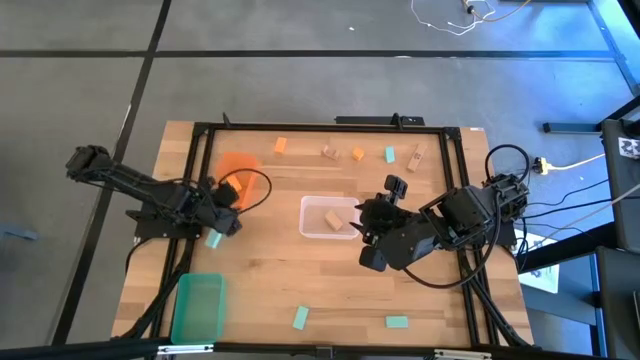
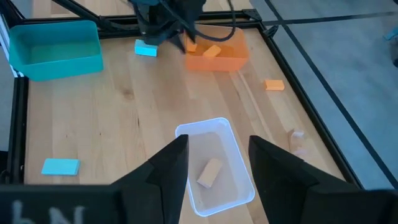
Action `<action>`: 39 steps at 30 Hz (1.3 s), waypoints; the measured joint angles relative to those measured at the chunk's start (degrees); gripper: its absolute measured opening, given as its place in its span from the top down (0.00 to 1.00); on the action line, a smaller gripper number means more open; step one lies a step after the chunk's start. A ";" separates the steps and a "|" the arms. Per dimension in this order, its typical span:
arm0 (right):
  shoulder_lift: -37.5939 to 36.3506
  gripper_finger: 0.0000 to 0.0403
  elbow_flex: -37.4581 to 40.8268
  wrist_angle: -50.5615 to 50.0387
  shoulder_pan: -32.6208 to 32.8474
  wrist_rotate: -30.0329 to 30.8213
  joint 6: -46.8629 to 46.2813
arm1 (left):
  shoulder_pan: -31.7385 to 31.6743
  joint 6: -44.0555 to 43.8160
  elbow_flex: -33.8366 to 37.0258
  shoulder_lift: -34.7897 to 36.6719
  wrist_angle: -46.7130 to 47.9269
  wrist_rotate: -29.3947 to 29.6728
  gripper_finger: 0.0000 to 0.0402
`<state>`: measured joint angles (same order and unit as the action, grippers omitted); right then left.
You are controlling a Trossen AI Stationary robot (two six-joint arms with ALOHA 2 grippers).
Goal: Sort & place blocks by color
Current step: Move the orange bin to the top left of the table
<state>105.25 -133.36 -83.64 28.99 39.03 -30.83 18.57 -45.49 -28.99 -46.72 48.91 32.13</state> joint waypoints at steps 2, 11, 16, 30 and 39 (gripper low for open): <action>0.00 0.58 0.00 0.00 0.00 0.00 0.00 | 0.80 2.34 -0.02 0.60 -2.18 -6.05 0.57; 0.00 0.58 0.67 0.17 0.00 0.08 1.06 | 1.46 -2.34 -0.02 -0.28 5.04 -12.61 0.57; 0.00 0.58 3.94 0.90 0.00 0.54 1.31 | -0.18 -7.30 0.00 -3.20 6.28 -6.84 0.57; 0.07 0.58 12.96 5.90 0.00 0.42 1.16 | -11.48 -7.95 0.00 -11.49 1.94 11.60 0.57; 0.07 0.58 13.05 6.29 0.00 0.42 1.20 | -20.60 0.23 0.00 -12.18 -4.43 18.69 0.57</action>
<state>105.32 -120.31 -77.34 28.99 39.44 -29.63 -2.03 -45.25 -28.99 -58.89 44.49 50.81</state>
